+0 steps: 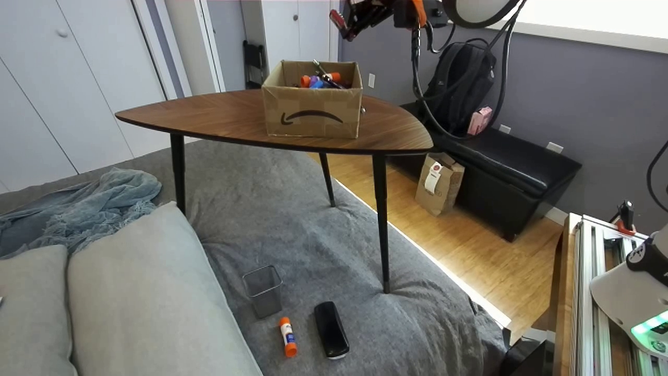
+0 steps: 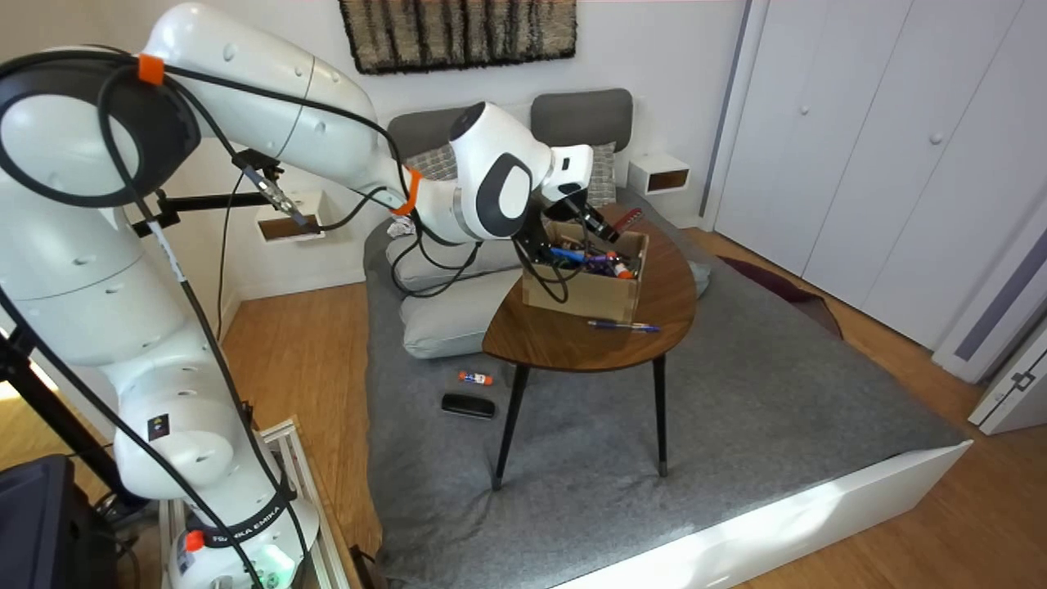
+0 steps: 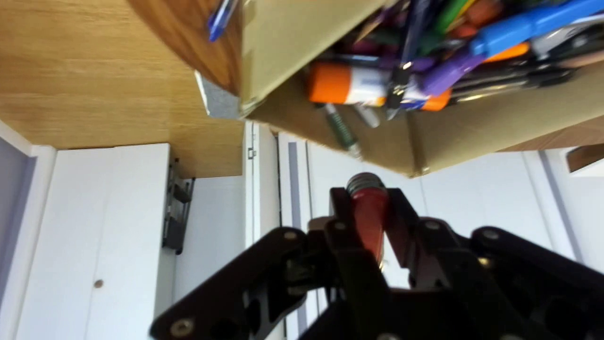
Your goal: Put the pens beside the box inside the box
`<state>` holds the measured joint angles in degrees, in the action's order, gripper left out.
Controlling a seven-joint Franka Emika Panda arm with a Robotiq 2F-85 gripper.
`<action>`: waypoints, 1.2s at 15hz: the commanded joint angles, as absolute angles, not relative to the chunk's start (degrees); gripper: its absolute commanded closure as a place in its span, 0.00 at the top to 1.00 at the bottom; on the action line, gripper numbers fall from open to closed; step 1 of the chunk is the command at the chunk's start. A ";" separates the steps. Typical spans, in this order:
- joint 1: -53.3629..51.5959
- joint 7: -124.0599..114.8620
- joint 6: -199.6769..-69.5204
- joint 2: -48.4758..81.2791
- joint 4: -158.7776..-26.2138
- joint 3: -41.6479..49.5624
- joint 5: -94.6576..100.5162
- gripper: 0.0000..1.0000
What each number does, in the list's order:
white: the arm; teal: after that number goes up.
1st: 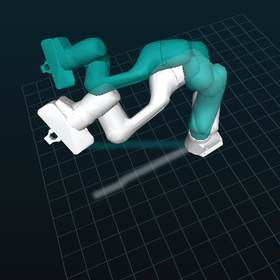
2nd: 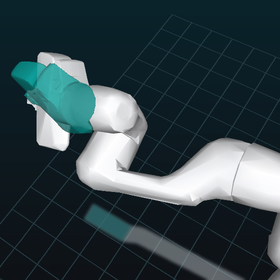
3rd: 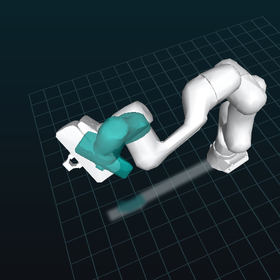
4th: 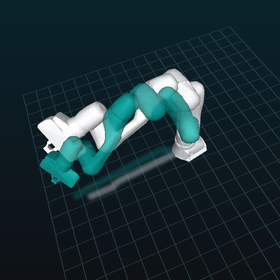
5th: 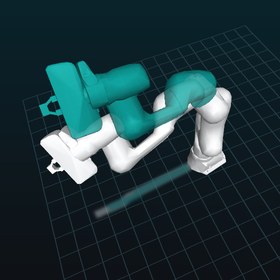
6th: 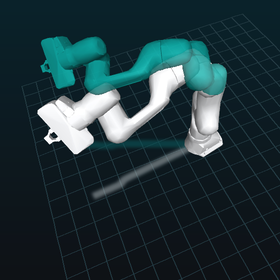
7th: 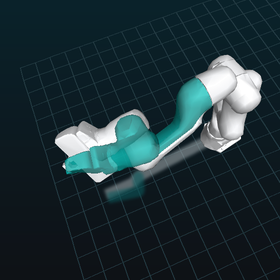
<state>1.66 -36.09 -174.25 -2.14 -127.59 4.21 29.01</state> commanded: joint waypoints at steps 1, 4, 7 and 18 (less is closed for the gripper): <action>-3.00 -26.16 -174.47 -2.09 -130.23 2.19 17.87 0.06; -4.52 -17.88 -173.05 -1.35 -129.85 -0.95 10.41 0.06; -5.78 -14.73 -172.33 -0.49 -128.57 -0.08 10.26 0.06; -6.48 11.37 -164.26 -0.67 -127.44 -0.53 -6.41 0.13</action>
<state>-6.22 6.17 -166.87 -0.62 -128.94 -0.54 -2.37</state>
